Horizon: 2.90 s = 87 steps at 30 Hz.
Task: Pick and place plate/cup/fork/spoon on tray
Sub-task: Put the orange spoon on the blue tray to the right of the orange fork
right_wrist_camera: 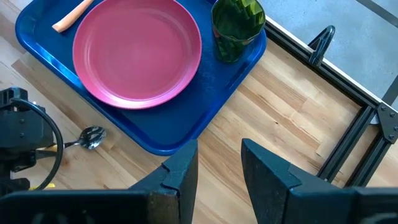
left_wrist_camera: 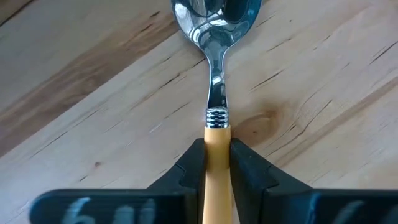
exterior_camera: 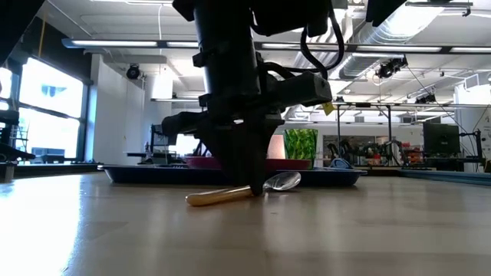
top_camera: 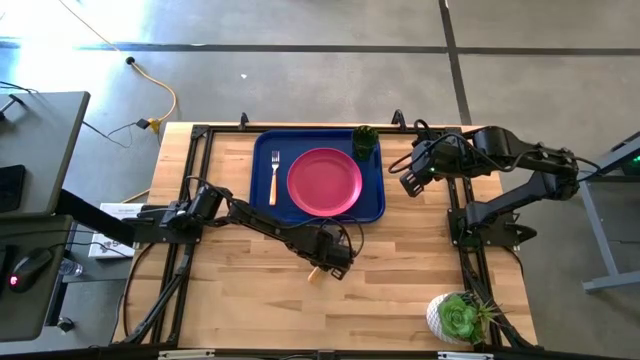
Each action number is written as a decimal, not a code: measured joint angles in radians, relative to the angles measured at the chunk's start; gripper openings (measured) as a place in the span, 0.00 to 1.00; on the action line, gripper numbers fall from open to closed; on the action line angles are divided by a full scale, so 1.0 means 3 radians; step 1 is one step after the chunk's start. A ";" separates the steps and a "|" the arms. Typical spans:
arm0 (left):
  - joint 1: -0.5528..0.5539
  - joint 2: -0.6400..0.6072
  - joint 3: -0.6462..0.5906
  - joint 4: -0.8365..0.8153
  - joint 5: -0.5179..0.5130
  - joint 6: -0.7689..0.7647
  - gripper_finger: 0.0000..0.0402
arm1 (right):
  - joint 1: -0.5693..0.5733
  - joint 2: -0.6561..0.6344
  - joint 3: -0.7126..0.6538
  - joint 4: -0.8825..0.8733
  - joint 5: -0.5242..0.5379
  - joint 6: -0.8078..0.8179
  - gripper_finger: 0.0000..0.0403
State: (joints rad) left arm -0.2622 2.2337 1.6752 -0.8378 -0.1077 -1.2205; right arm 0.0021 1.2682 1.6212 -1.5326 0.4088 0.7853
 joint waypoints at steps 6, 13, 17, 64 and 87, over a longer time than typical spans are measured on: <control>-0.0025 0.0008 0.0025 0.0031 0.0013 0.0008 0.10 | 0.0000 0.0000 0.0000 0.0000 0.0000 0.0000 0.28; -0.0035 0.0002 0.0074 0.0039 0.0061 0.0043 0.10 | 0.0000 0.0000 0.0000 0.0000 0.0000 0.0000 0.28; -0.0044 -0.0027 0.0074 0.0053 0.0134 0.0038 0.10 | 0.0000 0.0000 0.0000 0.0000 0.0000 0.0000 0.28; 0.0558 -0.2116 -0.0941 -0.0517 -0.0457 0.0000 0.10 | -0.0001 0.0000 0.0000 0.0013 0.0000 -0.0175 0.28; 0.1752 -0.2696 -0.2354 0.0102 -0.0380 0.0125 0.11 | -0.0002 0.0001 0.0000 0.0088 0.0000 -0.0244 0.28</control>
State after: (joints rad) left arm 0.2635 1.4250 0.9689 -0.8073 -0.2216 -1.1832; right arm 0.0016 1.2686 1.6211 -1.5062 0.4087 0.7119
